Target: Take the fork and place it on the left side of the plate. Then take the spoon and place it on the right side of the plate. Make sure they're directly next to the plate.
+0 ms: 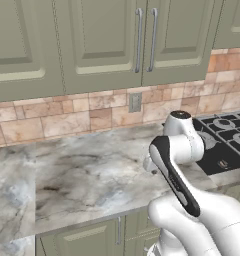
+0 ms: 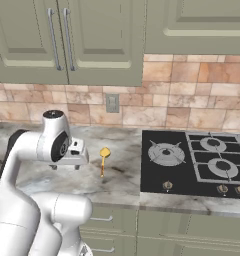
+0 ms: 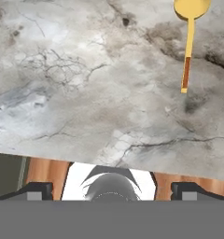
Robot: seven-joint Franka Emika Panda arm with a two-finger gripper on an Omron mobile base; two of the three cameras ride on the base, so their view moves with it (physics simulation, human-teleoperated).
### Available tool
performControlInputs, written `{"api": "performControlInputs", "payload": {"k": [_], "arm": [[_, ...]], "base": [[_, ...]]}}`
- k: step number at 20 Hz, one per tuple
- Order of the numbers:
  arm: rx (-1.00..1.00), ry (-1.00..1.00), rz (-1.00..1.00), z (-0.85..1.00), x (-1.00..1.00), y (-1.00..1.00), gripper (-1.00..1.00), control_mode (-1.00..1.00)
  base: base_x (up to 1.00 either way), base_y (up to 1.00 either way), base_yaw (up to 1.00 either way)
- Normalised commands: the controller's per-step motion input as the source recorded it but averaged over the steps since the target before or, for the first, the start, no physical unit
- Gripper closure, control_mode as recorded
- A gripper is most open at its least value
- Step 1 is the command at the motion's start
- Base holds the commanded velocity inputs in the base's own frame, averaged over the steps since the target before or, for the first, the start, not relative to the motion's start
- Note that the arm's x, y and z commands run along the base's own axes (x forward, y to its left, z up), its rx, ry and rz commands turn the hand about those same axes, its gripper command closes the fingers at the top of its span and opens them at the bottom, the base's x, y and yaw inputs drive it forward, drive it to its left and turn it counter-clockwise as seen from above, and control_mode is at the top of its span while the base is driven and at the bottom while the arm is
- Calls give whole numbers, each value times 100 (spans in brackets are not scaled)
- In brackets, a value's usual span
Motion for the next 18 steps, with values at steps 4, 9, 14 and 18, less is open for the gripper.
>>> {"api": "performControlInputs", "payload": {"k": [4,9,14,18], "arm": [[0,-23,0,-16,21,-47,-100,-100],[0,-5,0,-16,51,-34,-100,-100],[0,2,0,-8,69,-24,-100,-100],[0,9,0,-2,74,-21,-100,-100]], "base": [[0,0,0],[0,0,0],[0,0,0],[0,0,0]]}}
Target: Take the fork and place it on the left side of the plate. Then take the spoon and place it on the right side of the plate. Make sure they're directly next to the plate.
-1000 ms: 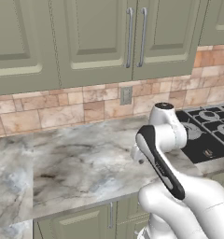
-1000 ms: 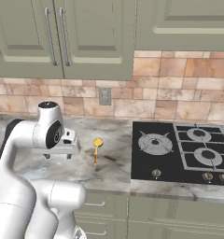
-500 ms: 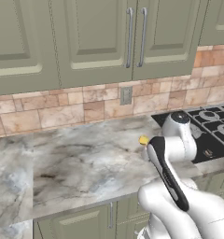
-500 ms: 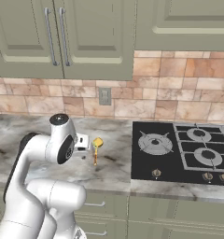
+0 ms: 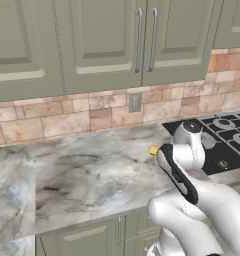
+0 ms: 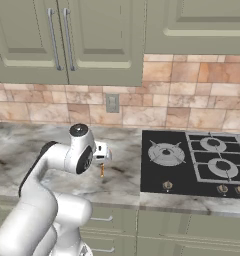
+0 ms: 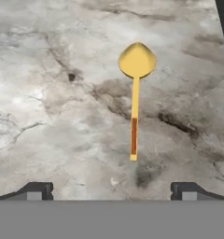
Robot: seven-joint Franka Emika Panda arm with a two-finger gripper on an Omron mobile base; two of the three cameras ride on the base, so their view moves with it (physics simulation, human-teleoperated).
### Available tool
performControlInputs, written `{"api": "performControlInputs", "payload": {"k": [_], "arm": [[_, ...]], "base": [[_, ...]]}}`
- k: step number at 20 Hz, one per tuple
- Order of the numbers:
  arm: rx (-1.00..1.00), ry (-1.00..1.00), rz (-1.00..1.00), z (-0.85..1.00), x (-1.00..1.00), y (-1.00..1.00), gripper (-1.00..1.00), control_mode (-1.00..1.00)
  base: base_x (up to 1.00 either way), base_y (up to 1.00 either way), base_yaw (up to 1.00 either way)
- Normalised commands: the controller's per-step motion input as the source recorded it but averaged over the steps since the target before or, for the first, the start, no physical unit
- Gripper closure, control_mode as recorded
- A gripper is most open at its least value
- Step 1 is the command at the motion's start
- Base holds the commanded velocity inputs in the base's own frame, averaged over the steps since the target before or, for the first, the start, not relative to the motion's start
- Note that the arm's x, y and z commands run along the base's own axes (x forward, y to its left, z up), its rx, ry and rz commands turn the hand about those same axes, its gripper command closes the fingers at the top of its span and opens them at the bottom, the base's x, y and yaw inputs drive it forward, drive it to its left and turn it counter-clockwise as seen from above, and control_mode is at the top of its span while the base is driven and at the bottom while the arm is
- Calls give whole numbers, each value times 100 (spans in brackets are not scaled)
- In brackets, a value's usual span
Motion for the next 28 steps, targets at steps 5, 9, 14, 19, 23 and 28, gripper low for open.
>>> {"api": "performControlInputs", "payload": {"k": [5,9,14,19,23,28], "arm": [[0,11,0,-15,72,-15,-100,-100],[0,6,0,-32,61,-1,-100,-100],[0,2,0,-40,45,0,-100,-100],[0,5,0,-38,35,-2,-100,-100],[0,4,0,-47,17,0,-100,-100],[0,1,0,-37,16,-1,-100,-100]], "base": [[0,0,0],[0,0,0],[0,0,0],[0,0,0],[0,0,0],[0,0,0]]}}
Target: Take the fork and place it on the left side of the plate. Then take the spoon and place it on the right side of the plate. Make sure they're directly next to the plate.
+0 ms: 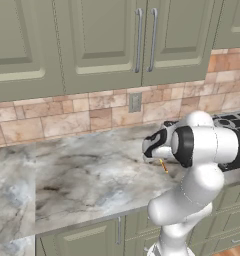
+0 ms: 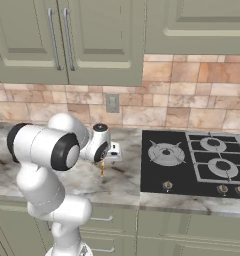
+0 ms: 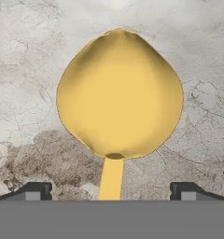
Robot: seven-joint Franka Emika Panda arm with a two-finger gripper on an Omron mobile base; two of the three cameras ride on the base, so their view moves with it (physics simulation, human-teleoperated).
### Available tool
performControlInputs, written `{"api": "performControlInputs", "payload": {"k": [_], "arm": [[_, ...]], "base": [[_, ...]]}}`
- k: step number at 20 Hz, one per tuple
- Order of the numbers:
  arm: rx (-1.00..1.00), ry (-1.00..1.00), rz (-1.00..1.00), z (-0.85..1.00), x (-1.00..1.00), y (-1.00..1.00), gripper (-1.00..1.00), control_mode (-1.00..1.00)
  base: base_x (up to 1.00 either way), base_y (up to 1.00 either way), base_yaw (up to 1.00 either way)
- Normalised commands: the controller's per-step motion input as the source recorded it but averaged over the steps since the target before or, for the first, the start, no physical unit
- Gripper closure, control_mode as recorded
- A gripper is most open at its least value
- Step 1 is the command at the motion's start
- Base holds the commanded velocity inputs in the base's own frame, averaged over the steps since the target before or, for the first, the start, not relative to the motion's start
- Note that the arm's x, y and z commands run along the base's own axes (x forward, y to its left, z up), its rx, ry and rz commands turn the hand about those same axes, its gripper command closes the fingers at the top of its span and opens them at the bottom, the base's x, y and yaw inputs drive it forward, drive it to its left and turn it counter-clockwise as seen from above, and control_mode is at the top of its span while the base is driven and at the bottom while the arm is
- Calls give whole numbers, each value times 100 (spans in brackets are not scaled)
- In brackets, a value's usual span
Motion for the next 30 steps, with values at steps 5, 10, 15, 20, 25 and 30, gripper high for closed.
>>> {"api": "performControlInputs", "payload": {"k": [5,10,15,20,25,30], "arm": [[0,5,0,-32,-4,-1,100,-100],[1,8,0,-19,-24,0,100,-100],[1,2,5,-3,-29,-7,100,-100],[0,0,7,22,-29,-14,100,-100],[0,0,10,57,-23,-14,100,-100],[0,4,5,64,-21,-10,100,-100]], "base": [[0,0,0],[0,0,0],[0,0,0],[0,0,0],[0,0,0],[0,0,0]]}}
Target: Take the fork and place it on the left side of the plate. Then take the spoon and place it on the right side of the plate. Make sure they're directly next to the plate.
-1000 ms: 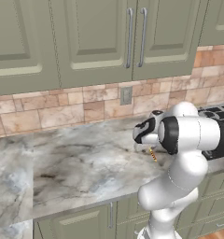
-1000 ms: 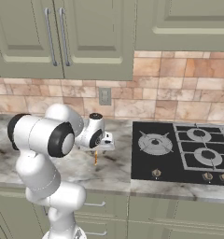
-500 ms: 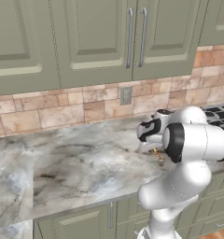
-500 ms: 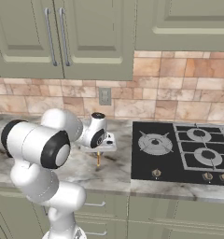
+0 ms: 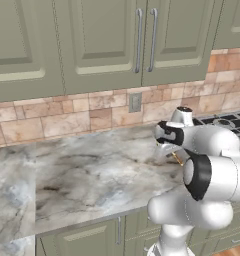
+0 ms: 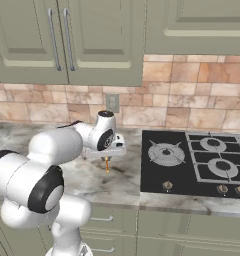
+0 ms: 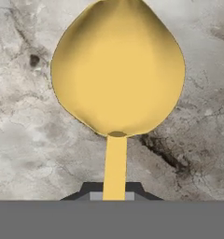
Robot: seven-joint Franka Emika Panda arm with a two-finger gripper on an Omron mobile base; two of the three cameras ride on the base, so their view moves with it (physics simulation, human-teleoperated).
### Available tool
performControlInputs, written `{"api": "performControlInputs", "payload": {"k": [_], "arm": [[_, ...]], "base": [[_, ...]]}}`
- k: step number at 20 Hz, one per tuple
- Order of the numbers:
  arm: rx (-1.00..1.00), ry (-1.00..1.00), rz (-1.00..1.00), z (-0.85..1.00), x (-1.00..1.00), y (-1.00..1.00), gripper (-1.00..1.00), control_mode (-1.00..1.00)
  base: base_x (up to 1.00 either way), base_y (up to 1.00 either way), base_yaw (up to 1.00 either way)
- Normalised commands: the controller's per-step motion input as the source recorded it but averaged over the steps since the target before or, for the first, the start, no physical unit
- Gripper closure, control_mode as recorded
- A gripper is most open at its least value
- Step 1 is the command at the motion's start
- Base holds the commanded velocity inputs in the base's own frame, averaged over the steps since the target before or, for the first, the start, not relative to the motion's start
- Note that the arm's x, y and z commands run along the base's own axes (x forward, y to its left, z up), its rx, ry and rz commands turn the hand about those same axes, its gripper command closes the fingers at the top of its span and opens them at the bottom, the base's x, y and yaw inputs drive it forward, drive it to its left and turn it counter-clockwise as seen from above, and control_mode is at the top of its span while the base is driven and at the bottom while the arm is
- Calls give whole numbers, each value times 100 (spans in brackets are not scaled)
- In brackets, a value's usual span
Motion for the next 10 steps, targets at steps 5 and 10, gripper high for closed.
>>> {"api": "performControlInputs", "payload": {"k": [5,10], "arm": [[0,6,0,44,-37,-5,100,-100],[2,2,-1,36,-39,0,100,-100]], "base": [[0,0,0],[0,0,0]]}}
